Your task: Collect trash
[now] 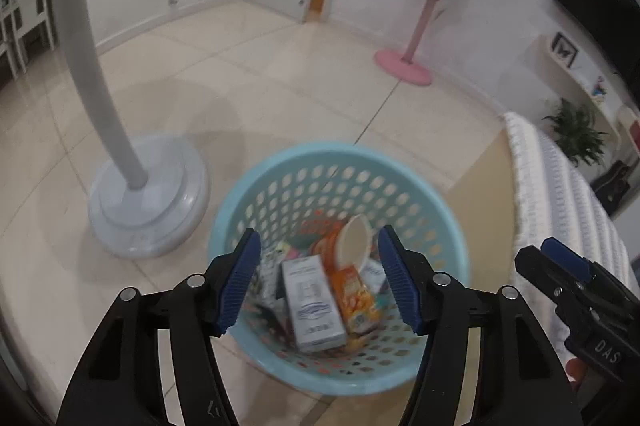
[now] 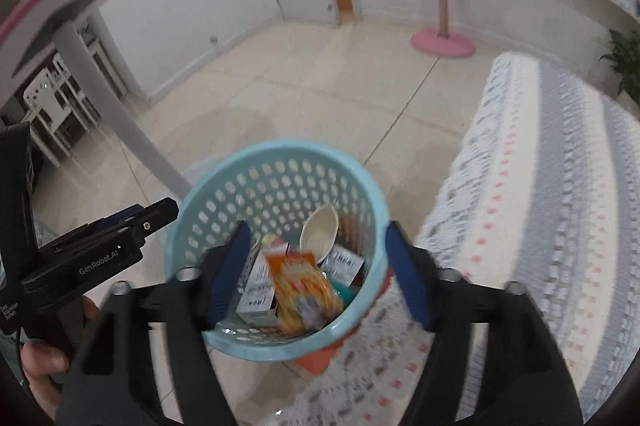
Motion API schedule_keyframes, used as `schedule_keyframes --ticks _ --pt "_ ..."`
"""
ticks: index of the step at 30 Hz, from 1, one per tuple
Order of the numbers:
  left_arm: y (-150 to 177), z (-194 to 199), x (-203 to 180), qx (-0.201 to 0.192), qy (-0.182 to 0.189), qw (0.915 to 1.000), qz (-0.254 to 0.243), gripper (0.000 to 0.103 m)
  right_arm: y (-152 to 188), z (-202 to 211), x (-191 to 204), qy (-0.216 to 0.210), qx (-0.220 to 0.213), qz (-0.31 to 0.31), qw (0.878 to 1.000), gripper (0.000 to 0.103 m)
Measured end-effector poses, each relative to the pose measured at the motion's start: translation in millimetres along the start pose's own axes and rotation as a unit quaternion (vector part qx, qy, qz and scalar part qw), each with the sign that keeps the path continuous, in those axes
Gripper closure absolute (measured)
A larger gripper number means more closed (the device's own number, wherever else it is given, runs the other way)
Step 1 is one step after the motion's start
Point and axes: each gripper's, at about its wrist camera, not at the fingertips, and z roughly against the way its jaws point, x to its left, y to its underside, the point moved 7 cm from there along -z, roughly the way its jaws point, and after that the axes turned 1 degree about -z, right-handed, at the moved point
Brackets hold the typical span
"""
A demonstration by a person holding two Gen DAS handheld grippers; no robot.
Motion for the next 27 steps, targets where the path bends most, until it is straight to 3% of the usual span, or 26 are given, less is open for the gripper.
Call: schedule_keyframes --ticks 6,10,15,19,22,24,27 --pt "-19.9 85.3 -36.4 -0.070 0.034 0.9968 -0.018 0.033 -4.0 74.2 11.5 -0.005 -0.027 0.035 0.999 0.035" --pt "-12.7 147.9 -60.2 -0.104 0.015 0.9930 -0.055 0.030 -0.6 148.6 19.8 -0.001 -0.067 0.058 0.996 0.031" --pt "27.5 218.6 -80.1 -0.159 -0.004 0.9851 -0.066 0.018 13.4 220.2 19.0 0.009 -0.109 0.057 0.992 0.023" --pt "63.0 239.6 -88.1 -0.193 -0.041 0.9767 -0.084 0.015 27.5 261.0 21.6 0.043 -0.143 0.085 0.985 0.020" --pt "79.8 247.1 -84.5 -0.227 -0.086 0.9669 -0.078 0.015 38.5 283.9 24.8 0.084 -0.187 0.108 0.973 0.020" --pt "91.5 247.9 -80.1 -0.252 -0.115 0.9588 -0.062 0.014 46.5 304.6 15.6 0.140 -0.252 0.093 0.953 0.018" --pt "102.2 246.0 -80.5 -0.280 -0.153 0.9455 -0.065 0.013 53.7 321.2 5.3 0.175 -0.294 0.087 0.936 0.016"
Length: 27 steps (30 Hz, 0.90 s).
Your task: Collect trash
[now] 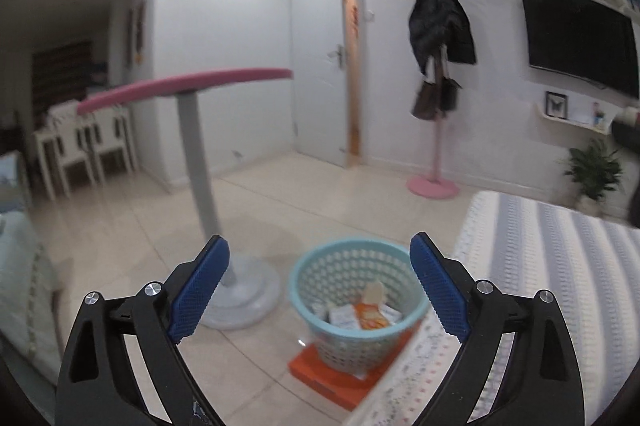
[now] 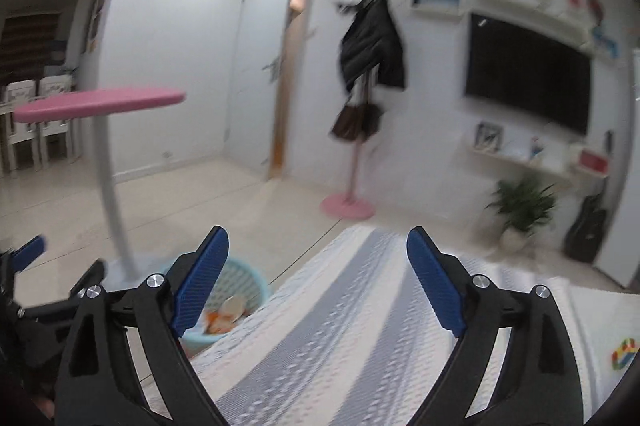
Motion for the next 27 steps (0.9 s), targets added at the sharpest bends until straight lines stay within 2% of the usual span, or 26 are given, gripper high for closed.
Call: schedule_keyframes --ticks 4,9,14,18,23,27 --pt "4.4 -3.5 -8.1 0.015 -0.001 0.9998 -0.011 0.013 10.2 3.0 -13.2 -0.012 0.009 -0.032 0.999 0.015" --pt "4.2 -11.9 -11.8 0.023 -0.006 0.9996 -0.014 0.012 38.7 -1.4 -18.4 -0.018 0.046 -0.040 0.998 0.015" --pt "8.9 -7.7 -16.4 0.018 -0.003 0.9994 -0.029 0.012 35.2 -2.5 -12.0 -0.022 0.054 -0.040 0.997 0.015" --pt "7.7 -9.5 -9.6 0.014 -0.014 0.9996 -0.022 0.010 35.3 -3.5 -10.6 -0.023 0.054 -0.040 0.997 0.015" --pt "6.5 -10.9 -9.2 0.014 -0.021 0.9993 -0.028 0.009 46.6 -8.0 -1.6 -0.033 0.073 -0.028 0.996 0.015" --pt "6.5 -11.7 -9.1 0.015 -0.012 0.9995 -0.025 0.007 50.3 -11.0 6.8 -0.037 0.081 -0.019 0.996 0.015"
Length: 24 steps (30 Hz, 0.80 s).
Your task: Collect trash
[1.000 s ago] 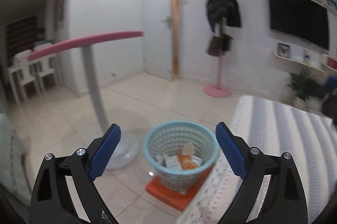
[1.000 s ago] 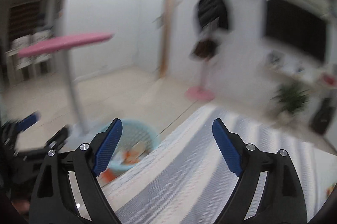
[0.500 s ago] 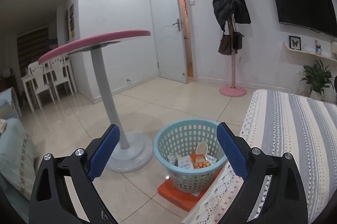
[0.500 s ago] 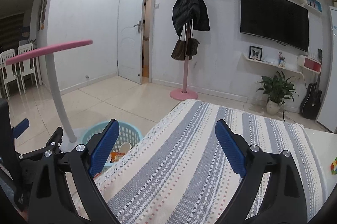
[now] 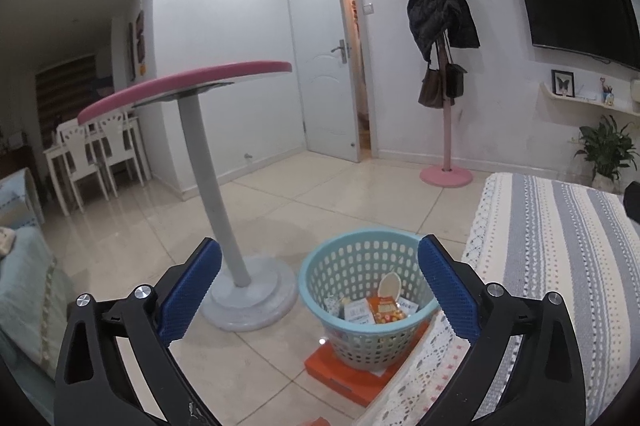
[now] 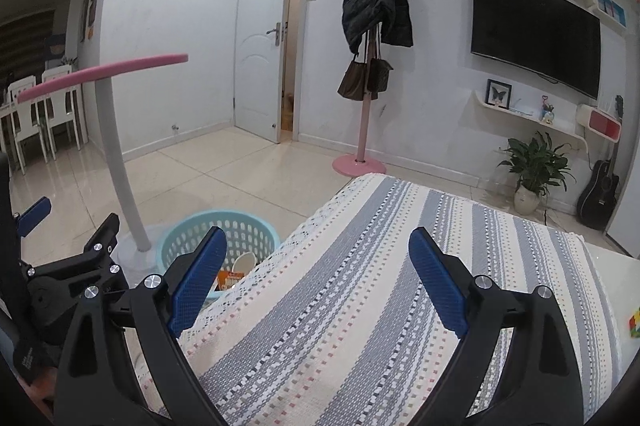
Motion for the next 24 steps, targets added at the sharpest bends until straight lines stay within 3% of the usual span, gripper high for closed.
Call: schedule_keyframes --ticks 24 --pt "3.9 -4.4 -0.1 0.006 0.015 0.9999 0.001 0.007 12.1 -12.9 6.6 -0.007 0.021 -0.002 1.000 0.015"
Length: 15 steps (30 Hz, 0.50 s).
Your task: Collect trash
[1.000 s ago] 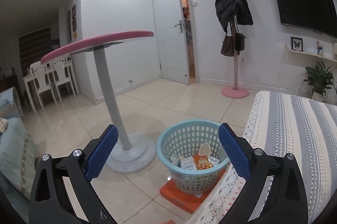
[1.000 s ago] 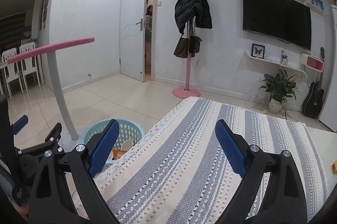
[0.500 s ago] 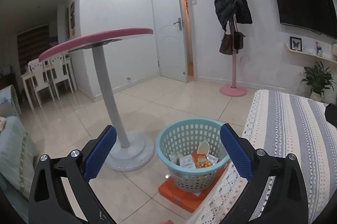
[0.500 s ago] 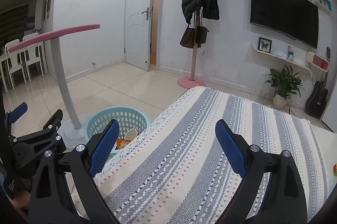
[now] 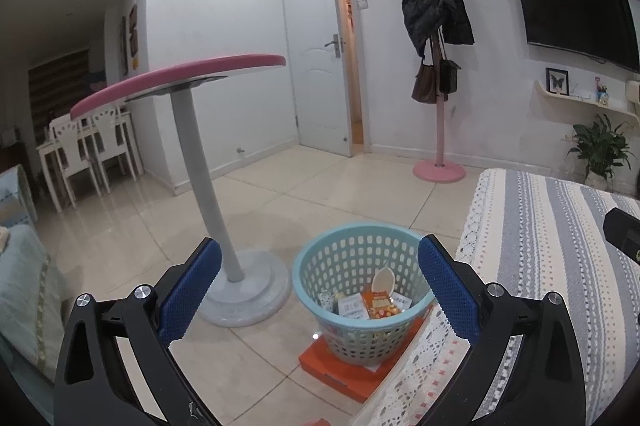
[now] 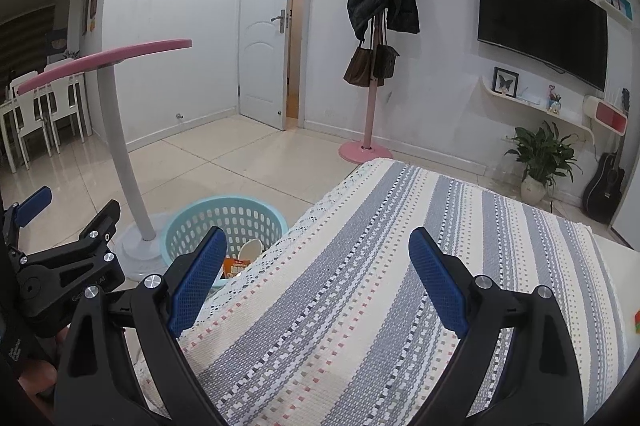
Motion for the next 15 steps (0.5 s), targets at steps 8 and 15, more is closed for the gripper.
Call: schedule_keyframes --ticks 8,15 --pt "1.4 -1.3 0.3 0.008 0.008 0.9999 0.004 0.007 2.8 -1.7 -6.0 0.006 -0.003 -0.012 1.000 0.015" --pt "0.9 4.7 -3.5 -0.002 0.011 0.9999 -0.008 0.007 6.9 -5.5 -1.8 -0.009 0.007 -0.012 1.000 0.015"
